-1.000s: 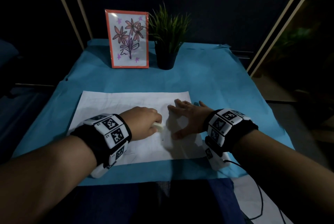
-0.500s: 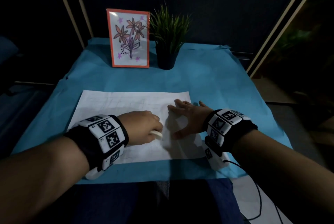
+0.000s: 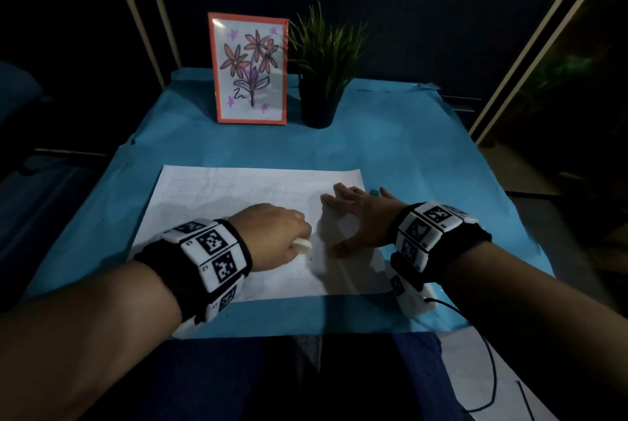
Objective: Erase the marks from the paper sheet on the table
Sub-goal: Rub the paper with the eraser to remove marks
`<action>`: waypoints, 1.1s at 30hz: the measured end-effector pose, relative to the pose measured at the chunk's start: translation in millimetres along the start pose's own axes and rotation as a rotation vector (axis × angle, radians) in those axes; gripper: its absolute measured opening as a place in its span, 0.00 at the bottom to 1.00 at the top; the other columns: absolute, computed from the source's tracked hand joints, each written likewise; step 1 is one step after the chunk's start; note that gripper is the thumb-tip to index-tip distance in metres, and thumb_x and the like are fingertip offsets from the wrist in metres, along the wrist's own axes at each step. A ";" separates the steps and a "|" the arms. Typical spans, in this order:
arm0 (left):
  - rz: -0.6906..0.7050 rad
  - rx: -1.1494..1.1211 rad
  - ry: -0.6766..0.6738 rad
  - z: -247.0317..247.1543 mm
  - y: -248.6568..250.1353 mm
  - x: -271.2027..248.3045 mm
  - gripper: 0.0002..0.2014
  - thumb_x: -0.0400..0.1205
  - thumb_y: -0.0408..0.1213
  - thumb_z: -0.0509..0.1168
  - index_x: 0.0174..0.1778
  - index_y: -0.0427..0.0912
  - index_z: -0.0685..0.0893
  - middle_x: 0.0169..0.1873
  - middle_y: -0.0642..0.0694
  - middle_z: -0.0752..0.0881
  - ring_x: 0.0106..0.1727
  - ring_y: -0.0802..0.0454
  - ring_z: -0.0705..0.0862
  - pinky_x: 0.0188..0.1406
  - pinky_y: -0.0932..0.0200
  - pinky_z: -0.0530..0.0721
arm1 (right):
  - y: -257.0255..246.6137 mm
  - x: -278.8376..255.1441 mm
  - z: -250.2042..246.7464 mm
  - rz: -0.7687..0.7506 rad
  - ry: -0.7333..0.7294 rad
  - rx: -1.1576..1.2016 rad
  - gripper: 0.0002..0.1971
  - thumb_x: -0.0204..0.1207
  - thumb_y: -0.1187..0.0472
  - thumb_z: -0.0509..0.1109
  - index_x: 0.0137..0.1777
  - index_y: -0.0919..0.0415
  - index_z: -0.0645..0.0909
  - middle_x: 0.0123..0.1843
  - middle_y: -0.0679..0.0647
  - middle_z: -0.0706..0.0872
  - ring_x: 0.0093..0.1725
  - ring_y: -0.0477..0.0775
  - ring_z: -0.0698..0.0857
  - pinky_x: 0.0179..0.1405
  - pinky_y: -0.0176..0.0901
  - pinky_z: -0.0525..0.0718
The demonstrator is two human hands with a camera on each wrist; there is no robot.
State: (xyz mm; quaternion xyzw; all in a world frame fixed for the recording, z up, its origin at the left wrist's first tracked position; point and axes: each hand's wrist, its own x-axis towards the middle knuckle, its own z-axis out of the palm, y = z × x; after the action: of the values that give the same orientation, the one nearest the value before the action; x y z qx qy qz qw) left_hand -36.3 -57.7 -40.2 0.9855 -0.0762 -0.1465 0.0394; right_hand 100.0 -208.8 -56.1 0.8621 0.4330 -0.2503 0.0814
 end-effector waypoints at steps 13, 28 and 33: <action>0.056 0.001 -0.113 1.7 0.8 -5.8 0.14 0.86 0.48 0.58 0.64 0.57 0.82 0.54 0.58 0.81 0.52 0.54 0.82 0.65 0.47 0.77 | -1.9 -1.7 -0.4 0.006 -0.005 0.000 0.53 0.66 0.27 0.67 0.82 0.39 0.39 0.85 0.44 0.37 0.84 0.46 0.42 0.80 0.65 0.36; 0.016 -0.003 -0.103 1.6 -0.4 -5.4 0.13 0.87 0.49 0.56 0.62 0.54 0.81 0.56 0.57 0.81 0.53 0.54 0.82 0.72 0.45 0.70 | -1.7 -3.4 -1.0 0.011 -0.003 0.009 0.52 0.66 0.28 0.67 0.82 0.39 0.39 0.85 0.43 0.37 0.84 0.46 0.42 0.81 0.64 0.36; 0.057 0.017 -0.158 4.4 2.0 -8.7 0.11 0.86 0.48 0.57 0.60 0.54 0.81 0.55 0.58 0.80 0.55 0.55 0.81 0.78 0.42 0.57 | -2.5 -4.6 -0.6 0.005 -0.005 0.004 0.52 0.66 0.28 0.67 0.83 0.39 0.39 0.85 0.44 0.37 0.84 0.46 0.42 0.81 0.63 0.36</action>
State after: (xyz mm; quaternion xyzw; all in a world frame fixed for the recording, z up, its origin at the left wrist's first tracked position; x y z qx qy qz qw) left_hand -46.1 -58.5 -41.8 0.9686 -0.1082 -0.2219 0.0292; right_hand 95.9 -210.4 -53.2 0.8627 0.4301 -0.2529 0.0816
